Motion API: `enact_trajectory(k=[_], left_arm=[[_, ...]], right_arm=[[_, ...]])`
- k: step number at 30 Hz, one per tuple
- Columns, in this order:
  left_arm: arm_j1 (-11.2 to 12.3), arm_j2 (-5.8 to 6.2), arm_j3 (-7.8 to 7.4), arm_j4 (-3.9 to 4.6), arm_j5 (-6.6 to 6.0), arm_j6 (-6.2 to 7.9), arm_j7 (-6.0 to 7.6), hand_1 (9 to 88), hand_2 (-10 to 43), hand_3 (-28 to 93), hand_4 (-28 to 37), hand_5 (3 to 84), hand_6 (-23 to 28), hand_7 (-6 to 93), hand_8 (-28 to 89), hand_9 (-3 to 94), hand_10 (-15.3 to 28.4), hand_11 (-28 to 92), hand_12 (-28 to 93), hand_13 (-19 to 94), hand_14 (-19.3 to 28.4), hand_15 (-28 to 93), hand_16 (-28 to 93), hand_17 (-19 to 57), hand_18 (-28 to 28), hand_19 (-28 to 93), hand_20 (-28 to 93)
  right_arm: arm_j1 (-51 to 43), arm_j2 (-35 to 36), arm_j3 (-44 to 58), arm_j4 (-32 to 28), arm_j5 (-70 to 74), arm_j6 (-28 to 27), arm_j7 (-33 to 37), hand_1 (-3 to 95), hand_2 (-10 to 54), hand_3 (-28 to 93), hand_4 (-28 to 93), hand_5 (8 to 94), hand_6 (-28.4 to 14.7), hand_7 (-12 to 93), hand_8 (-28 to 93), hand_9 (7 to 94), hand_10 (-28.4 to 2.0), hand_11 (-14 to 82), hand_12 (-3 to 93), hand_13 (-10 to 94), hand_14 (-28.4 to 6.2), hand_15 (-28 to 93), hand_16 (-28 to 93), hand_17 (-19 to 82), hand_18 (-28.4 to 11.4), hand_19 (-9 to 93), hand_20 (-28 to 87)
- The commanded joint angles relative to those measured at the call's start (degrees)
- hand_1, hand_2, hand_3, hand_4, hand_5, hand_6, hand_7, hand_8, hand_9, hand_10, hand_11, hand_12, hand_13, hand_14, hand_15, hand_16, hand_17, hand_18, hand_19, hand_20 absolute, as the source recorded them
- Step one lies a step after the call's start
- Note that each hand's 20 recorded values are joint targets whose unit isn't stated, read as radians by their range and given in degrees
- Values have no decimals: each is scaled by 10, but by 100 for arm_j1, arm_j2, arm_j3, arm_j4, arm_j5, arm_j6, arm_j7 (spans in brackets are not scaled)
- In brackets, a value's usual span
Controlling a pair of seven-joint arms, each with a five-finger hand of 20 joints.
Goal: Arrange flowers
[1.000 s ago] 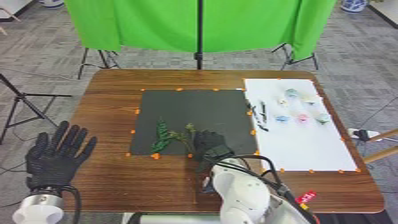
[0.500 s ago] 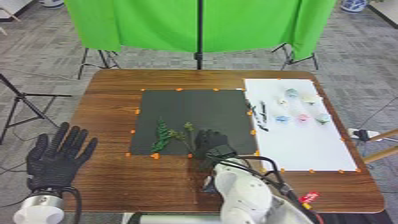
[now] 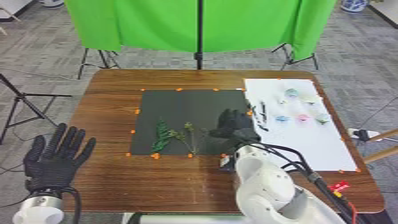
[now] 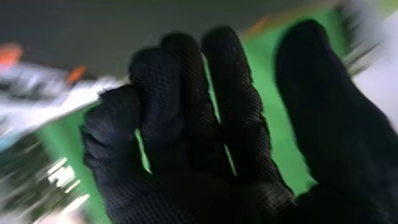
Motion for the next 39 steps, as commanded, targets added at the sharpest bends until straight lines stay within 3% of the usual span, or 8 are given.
enact_trajectory(k=[1, 16, 27, 30, 32, 36, 37, 39], left_arm=[[93, -57, 45, -38, 29, -78, 72, 305, 117, 735, -283, 418, 64, 191, -112, 391, 151, 251, 122, 321, 151, 406, -51, -50, 155, 388, 191], [56, -55, 129, -23, 5, -71, 48, 302, 121, 731, -283, 418, 59, 195, -115, 393, 151, 251, 122, 322, 150, 405, -51, -50, 154, 387, 191], [38, -60, 157, -24, -14, -18, 40, 301, 130, 731, -283, 420, 62, 197, -116, 394, 152, 254, 122, 322, 151, 406, -52, -42, 150, 379, 186], [63, -28, 161, -93, -78, 25, 64, 301, 131, 730, -283, 422, 62, 197, -116, 394, 153, 254, 121, 321, 151, 408, -52, -42, 150, 379, 186], [49, -23, 165, -86, -6, -40, 43, 301, 131, 731, -283, 422, 62, 198, -116, 394, 153, 253, 121, 322, 152, 410, -52, -41, 149, 379, 186], [88, -35, 138, -95, -33, -23, 40, 300, 132, 732, -283, 424, 63, 198, -116, 396, 153, 254, 121, 324, 151, 412, -53, -41, 149, 381, 186], [82, -42, 139, -88, -21, -23, 23, 300, 132, 732, -283, 424, 63, 198, -116, 396, 153, 254, 121, 324, 151, 413, -53, -41, 149, 382, 187], [78, -51, 142, -84, -30, -6, 3, 300, 133, 732, -283, 424, 62, 199, -116, 396, 153, 255, 121, 325, 152, 414, -54, -41, 149, 382, 186]], right_arm=[[835, 872, 309, 1086, -446, 1187, 134, 418, -95, 709, -232, 635, -73, 238, -83, 655, -206, 298, 248, 597, -163, 624, 308, 378, -263, 926, 372], [1478, 887, 273, 1852, 508, -760, 86, 342, -95, 643, -281, 583, -116, 109, -76, 608, -225, 159, 181, 575, -169, 603, 288, 351, -269, 912, 406], [1923, 636, -88, 2332, 495, -1127, -241, 386, -95, 469, -283, 576, -126, 92, -70, 584, -226, 147, 182, 555, -180, 611, 282, 331, -269, 887, 455], [1905, 637, -116, 2380, 556, -1133, -137, 440, -95, 360, -281, 572, -125, 92, -70, 584, -224, 144, 180, 555, -180, 611, 282, 331, -269, 884, 462], [1864, 643, -143, 2423, 478, -1077, -31, 493, -95, 281, -263, 550, -119, 101, -69, 584, -223, 142, 174, 560, -173, 607, 281, 335, -268, 885, 458], [1804, 599, -176, 2486, 481, -1157, 98, 631, -95, 102, -179, 514, -106, 132, -68, 587, -217, 139, 161, 586, -154, 588, 281, 351, -261, 890, 443], [1771, 592, -172, 2491, 473, -1131, 77, 642, -95, 130, -202, 517, -104, 137, -68, 593, -214, 142, 162, 591, -152, 584, 283, 354, -260, 891, 440], [1732, 598, -235, 2506, 452, -1035, 48, 614, -95, 349, -263, 550, -86, 185, -76, 643, -188, 175, 174, 624, -132, 575, 311, 367, -252, 895, 432]])
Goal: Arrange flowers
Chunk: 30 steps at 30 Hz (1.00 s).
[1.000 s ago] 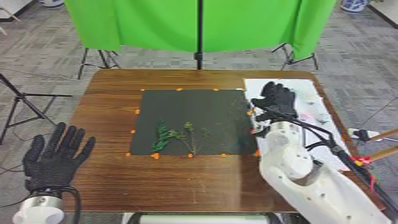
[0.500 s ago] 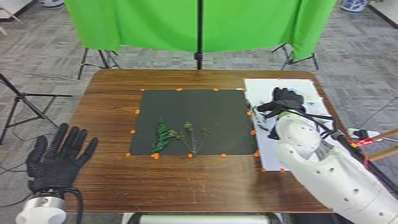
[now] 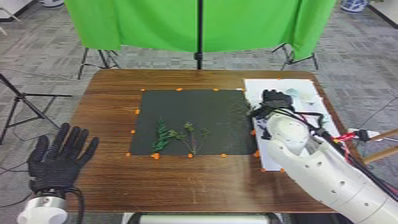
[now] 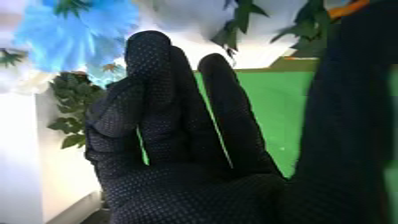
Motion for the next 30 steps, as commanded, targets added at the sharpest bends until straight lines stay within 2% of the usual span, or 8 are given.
enact_trajectory(k=[1, 3, 4, 5, 6, 8, 16, 30], left_arm=[[78, -46, 25, -5, -20, 19, -57, 300, 133, 732, -283, 424, 62, 199, -116, 396, 153, 254, 121, 325, 152, 414, -55, -41, 149, 383, 186], [43, -55, 35, 6, -32, 40, -71, 300, 133, 732, -283, 423, 62, 199, -116, 396, 153, 254, 120, 324, 152, 414, -55, -41, 148, 383, 186], [40, -56, 36, 10, -24, 40, -74, 300, 133, 732, -283, 423, 63, 200, -116, 396, 153, 254, 120, 324, 152, 414, -55, -42, 149, 383, 186], [28, -55, 34, 16, -15, 50, -92, 300, 133, 732, -283, 423, 63, 199, -116, 397, 153, 254, 120, 324, 152, 414, -55, -42, 149, 384, 187], [23, -47, 38, 18, -30, 53, -78, 300, 133, 732, -283, 424, 63, 199, -116, 397, 153, 254, 120, 324, 152, 413, -55, -43, 149, 385, 187], [3, -51, 45, 31, -26, 61, -93, 300, 133, 732, -283, 423, 63, 200, -116, 397, 153, 254, 120, 324, 152, 414, -56, -44, 150, 386, 187], [29, -65, 75, 27, -36, 69, -106, 299, 135, 732, -283, 424, 64, 199, -116, 398, 153, 255, 121, 325, 152, 415, -56, -45, 151, 388, 188], [98, -79, 51, 2, -42, 101, -91, 298, 135, 733, -283, 424, 63, 199, -117, 398, 153, 255, 121, 324, 152, 415, -55, -46, 151, 389, 187]], right_arm=[[-158, -35, -96, 128, -163, 150, 86, 590, -95, 476, -278, 584, -66, 228, -84, 681, -168, 204, 188, 657, -114, 575, 329, 376, -247, 898, 430], [-171, -49, -146, 149, -186, 204, 70, 573, -95, 559, -282, 626, -45, 276, -93, 727, -147, 235, 205, 686, -103, 578, 343, 387, -243, 900, 430], [-176, -66, -169, 169, -194, 262, 75, 595, -95, 528, -282, 638, -37, 296, -12, 747, -139, 219, 246, 697, -98, 577, 352, 392, -242, 901, 430], [-187, -80, -173, 171, -193, 268, 82, 727, -95, 235, -143, 652, -29, 324, 71, 775, -127, 186, 307, 710, -90, 569, 381, 399, -241, 901, 437], [-182, -90, -189, 181, -190, 271, 64, 858, -95, -105, 77, 661, -24, 344, 104, 794, -120, 162, 346, 718, -86, 562, 404, 404, -239, 900, 443], [-195, -102, -206, 198, -230, 355, 41, 935, -95, -262, 221, 678, -14, 377, 133, 835, -104, 117, 415, 736, -73, 547, 458, 414, -238, 908, 436], [-182, -44, -279, 156, -409, 833, 14, 946, -95, -281, 412, 729, 0, 412, 171, 892, -89, 129, 468, 778, -56, 521, 499, 445, -235, 925, 430], [-111, 208, -254, -700, -455, 1376, -40, 946, -95, -283, 489, 747, -8, 405, 187, 897, -84, 148, 502, 800, -50, 523, 508, 474, -241, 932, 440]])
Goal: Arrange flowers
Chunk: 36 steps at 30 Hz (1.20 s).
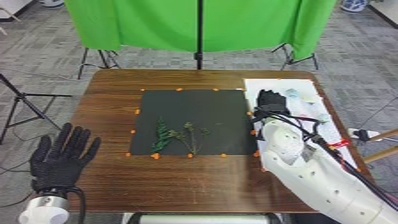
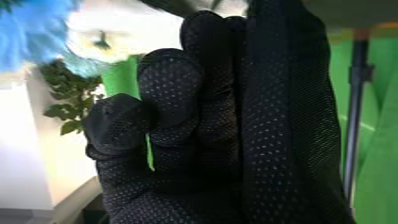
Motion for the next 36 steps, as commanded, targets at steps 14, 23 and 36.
enact_trajectory(k=[14, 23, 36], left_arm=[[111, -26, 21, 19, -59, 80, -37, 297, 135, 733, -283, 424, 62, 200, -116, 398, 153, 255, 121, 325, 152, 415, -56, -46, 151, 389, 187], [107, -19, 22, 28, -71, 82, -61, 297, 135, 734, -283, 424, 64, 198, -116, 397, 152, 255, 121, 324, 152, 415, -56, -46, 151, 390, 187], [82, -30, 53, 42, -94, 66, -87, 296, 134, 735, -283, 423, 65, 198, -115, 395, 152, 254, 121, 322, 152, 414, -55, -47, 152, 389, 187]], right_arm=[[-8, 228, 80, -368, -330, -179, 402, 539, -95, 562, -132, 679, -61, 253, -33, 756, -167, 217, 248, 705, -116, 589, 376, 430, -255, 932, 420], [-20, 126, 289, -280, 25, -1069, 563, 420, -95, 677, -282, 643, -113, 104, -78, 676, -217, 142, 171, 643, -144, 568, 332, 389, -272, 928, 404], [-119, -19, 311, 102, 339, -1710, 517, 444, -95, 672, -283, 647, -110, 101, -73, 648, -214, 111, 156, 637, -141, 562, 326, 377, -269, 918, 412]])
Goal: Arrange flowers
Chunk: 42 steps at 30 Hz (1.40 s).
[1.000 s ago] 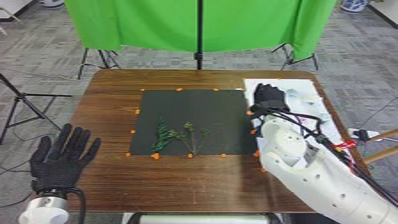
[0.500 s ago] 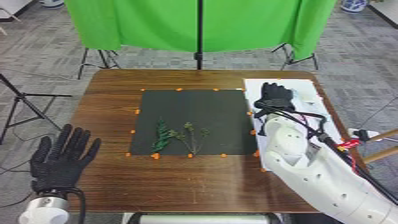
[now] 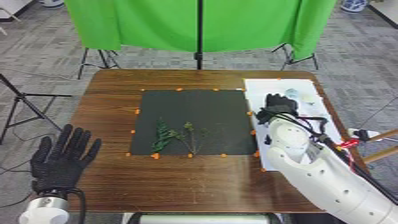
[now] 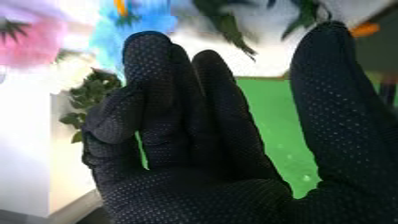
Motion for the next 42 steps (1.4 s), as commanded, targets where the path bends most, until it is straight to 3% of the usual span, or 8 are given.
enact_trajectory(k=[1, 6, 8, 10, 15, 26, 36, 42], left_arm=[[55, -27, 55, 38, -50, 52, -58, 296, 133, 735, -283, 423, 65, 198, -115, 395, 152, 254, 121, 322, 152, 414, -55, -47, 152, 389, 187], [32, -33, 56, 49, -62, 68, -66, 295, 132, 734, -283, 423, 65, 198, -115, 396, 153, 254, 121, 322, 152, 415, -55, -47, 152, 388, 187], [22, -37, 61, 49, -75, 88, -76, 295, 132, 734, -283, 423, 64, 198, -115, 396, 153, 254, 121, 322, 152, 415, -55, -47, 152, 388, 187], [-10, -38, 72, 64, -74, 86, -93, 295, 132, 733, -283, 423, 65, 198, -115, 395, 153, 254, 121, 322, 152, 414, -55, -47, 152, 388, 187], [-19, -29, 89, 67, -106, 101, -94, 296, 132, 733, -283, 424, 64, 198, -115, 396, 152, 256, 121, 323, 153, 417, -55, -47, 151, 388, 187], [36, -28, 74, 55, -143, 81, -54, 295, 131, 734, -283, 424, 64, 196, -115, 398, 153, 256, 121, 322, 153, 416, -56, -47, 152, 388, 187], [132, -36, 45, 15, -133, 78, -15, 294, 130, 736, -283, 424, 65, 195, -115, 397, 154, 255, 121, 322, 153, 415, -56, -47, 152, 388, 188], [143, 22, 5, 0, -138, 112, -5, 293, 129, 738, -283, 424, 65, 195, -114, 397, 154, 254, 122, 322, 153, 415, -55, -48, 152, 389, 188]], right_arm=[[-75, -117, 27, 328, 98, -287, -22, 452, -95, 675, -283, 647, -104, 109, -71, 653, -208, 115, 158, 640, -138, 562, 326, 378, -268, 917, 413], [-135, -183, -60, 497, 17, -159, -204, 522, -95, 681, -283, 669, -56, 230, -18, 713, -162, 188, 193, 674, -106, 574, 389, 391, -252, 916, 424], [-158, -213, -80, 532, -17, -108, -314, 621, -95, 565, -282, 687, -41, 278, 125, 765, -130, 147, 301, 693, -83, 560, 448, 402, -246, 917, 429], [-177, -204, -127, 528, -80, -11, -420, 661, -95, 546, -281, 709, -31, 296, 154, 808, -115, 100, 377, 704, -68, 550, 475, 406, -243, 917, 432], [-244, -183, -165, 452, -111, 181, -581, 663, -95, 593, -282, 779, -11, 300, 166, 865, -105, 97, 439, 734, -66, 538, 502, 410, -242, 909, 440], [-350, 68, -170, 68, -202, 1019, -630, 631, -95, 707, -259, 825, 2, 305, 190, 927, -82, 91, 431, 840, -28, 442, 531, 486, -243, 926, 418], [-426, 288, 115, -824, 13, 1597, -186, 618, -95, 724, -217, 834, 3, 306, 217, 936, -85, 102, 453, 854, -29, 445, 542, 504, -250, 932, 417], [-686, -148, 493, -1322, 689, 1572, 431, 611, -95, 731, -205, 833, 1, 303, 233, 936, -87, 106, 464, 854, -35, 453, 543, 513, -254, 932, 421]])
